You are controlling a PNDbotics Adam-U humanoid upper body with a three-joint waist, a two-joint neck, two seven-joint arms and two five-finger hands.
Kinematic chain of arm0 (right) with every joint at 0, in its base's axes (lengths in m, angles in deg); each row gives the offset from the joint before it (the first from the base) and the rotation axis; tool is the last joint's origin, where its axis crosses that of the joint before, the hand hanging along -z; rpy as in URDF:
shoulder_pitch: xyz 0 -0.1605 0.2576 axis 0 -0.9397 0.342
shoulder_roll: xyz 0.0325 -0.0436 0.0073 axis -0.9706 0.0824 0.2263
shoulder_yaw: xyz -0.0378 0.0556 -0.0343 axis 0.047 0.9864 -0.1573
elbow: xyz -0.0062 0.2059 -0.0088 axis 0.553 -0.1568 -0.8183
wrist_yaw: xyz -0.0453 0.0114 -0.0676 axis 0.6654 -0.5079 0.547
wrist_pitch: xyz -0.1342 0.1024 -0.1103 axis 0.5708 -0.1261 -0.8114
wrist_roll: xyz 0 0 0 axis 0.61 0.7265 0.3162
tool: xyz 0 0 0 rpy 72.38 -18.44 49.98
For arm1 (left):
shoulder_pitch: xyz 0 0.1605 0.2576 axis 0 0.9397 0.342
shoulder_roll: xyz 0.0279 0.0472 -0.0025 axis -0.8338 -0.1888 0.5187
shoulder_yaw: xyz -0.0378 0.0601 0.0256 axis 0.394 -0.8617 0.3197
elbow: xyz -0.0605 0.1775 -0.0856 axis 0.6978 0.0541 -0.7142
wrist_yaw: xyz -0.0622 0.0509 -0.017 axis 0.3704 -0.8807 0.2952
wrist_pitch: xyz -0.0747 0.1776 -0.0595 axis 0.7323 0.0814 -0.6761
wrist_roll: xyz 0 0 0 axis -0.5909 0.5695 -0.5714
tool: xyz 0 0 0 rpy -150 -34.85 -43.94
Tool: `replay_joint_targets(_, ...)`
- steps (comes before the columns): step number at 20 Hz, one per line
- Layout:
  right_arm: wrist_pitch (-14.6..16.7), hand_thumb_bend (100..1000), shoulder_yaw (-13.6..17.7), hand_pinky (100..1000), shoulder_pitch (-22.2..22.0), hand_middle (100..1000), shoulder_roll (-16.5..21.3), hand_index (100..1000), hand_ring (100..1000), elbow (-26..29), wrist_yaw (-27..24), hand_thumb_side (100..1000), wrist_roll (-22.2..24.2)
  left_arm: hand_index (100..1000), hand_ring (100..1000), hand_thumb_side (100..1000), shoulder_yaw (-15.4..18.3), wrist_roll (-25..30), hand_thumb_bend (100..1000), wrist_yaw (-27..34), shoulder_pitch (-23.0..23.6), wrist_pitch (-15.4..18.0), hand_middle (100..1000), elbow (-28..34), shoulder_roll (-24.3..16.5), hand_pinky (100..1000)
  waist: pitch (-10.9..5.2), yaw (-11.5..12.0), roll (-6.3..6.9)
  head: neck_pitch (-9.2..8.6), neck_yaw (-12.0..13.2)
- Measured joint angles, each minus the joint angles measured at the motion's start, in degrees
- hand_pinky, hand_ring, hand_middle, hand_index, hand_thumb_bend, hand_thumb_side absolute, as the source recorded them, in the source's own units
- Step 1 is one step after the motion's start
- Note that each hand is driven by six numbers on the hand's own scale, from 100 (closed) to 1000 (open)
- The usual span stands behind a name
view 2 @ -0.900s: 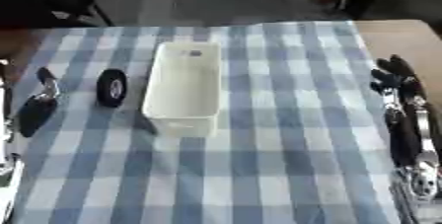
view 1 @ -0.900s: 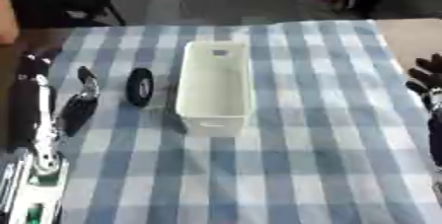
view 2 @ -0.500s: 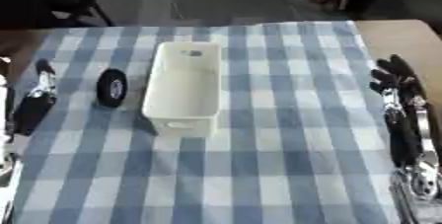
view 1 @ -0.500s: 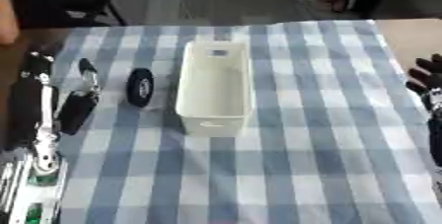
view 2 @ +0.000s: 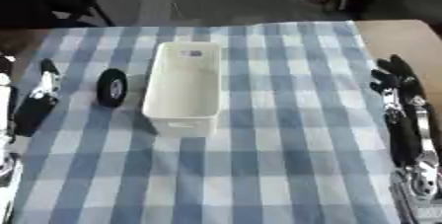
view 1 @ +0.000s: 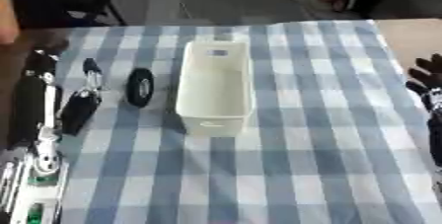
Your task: Pick up objects on the table and place them in the box.
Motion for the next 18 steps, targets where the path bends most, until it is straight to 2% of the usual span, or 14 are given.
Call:
replay_joint_targets(10,0.0,100,0.0,871,0.0,870,0.0,968,880,0.0,0.0,714,0.0,933,939,839,-0.7,0.7,1000,0.5,-0.1,-2.1,1000,-4.8,0.6,846,0.01,0.0,-0.01,-0.01,0.0)
replay_joint_targets(18,0.0,100,0.0,871,0.0,870,0.0,968,880,-0.1,0.0,714,0.0,931,939,844,-1.6,0.2,975,0.5,-2.6,-2.4,1000,-10.8,1.5,847,0.01,0.0,-0.02,-0.39,0.0)
